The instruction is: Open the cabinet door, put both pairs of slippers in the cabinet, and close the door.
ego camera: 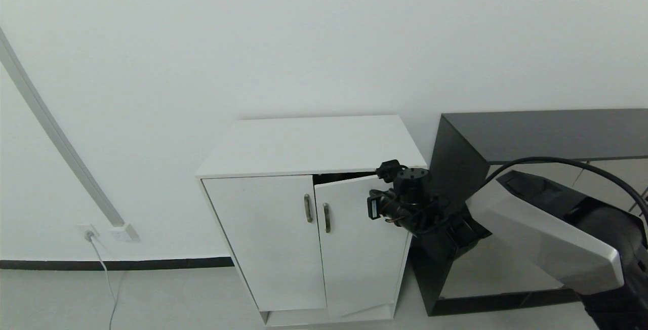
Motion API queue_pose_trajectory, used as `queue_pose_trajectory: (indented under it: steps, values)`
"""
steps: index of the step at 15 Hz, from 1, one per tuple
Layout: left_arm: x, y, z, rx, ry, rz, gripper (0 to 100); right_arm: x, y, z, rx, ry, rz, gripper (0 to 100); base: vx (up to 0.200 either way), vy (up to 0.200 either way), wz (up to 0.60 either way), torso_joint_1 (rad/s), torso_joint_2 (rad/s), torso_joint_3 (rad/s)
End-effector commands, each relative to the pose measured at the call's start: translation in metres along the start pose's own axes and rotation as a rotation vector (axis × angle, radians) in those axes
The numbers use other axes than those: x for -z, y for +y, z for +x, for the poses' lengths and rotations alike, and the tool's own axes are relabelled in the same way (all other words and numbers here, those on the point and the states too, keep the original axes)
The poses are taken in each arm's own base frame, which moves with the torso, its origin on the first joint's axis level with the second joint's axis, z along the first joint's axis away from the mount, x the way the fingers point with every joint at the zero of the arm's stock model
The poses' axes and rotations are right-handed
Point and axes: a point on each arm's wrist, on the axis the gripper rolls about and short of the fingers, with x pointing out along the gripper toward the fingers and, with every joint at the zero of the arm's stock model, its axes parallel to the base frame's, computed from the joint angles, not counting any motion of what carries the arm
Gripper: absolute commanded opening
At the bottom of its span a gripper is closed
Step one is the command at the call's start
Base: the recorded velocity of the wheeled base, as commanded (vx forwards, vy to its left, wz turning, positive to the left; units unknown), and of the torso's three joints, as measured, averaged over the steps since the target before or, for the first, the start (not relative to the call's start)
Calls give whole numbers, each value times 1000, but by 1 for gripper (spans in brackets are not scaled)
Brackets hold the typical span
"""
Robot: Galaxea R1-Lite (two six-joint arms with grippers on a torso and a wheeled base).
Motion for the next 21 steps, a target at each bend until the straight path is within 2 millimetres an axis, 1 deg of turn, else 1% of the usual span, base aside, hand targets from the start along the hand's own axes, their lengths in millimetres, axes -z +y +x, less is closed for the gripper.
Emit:
queue_pose_trajectory:
  steps: [1, 5, 7, 10, 12, 19, 21]
  values:
    - [0, 0, 0, -1, 0, 0, 0, -2, -2, 3, 5, -5, 2, 0, 0, 0, 0, 0, 0, 0]
    - [0, 0, 0, -1, 0, 0, 0, 1, -6, 9, 13, -6, 3, 0, 0, 0, 0, 0, 0, 0]
    - [0, 0, 0, -1, 0, 0, 0, -2, -6, 11, 14, -13, 5, 0, 0, 0, 0, 0, 0, 0]
    - [0, 0, 0, -1, 0, 0, 0, -5, -7, 12, 15, -20, 5, 0, 0, 0, 0, 0, 0, 0]
    - [0, 0, 0, -1, 0, 0, 0, -6, -11, 12, 24, -23, 8, 0, 0, 0, 0, 0, 0, 0]
    - [0, 0, 0, -1, 0, 2, 0, -8, -11, 12, 22, -29, -2, 0, 0, 0, 0, 0, 0, 0]
    - [0, 1, 0, -27, 0, 2, 0, -8, -11, 12, 23, -31, -2, 0, 0, 0, 0, 0, 0, 0]
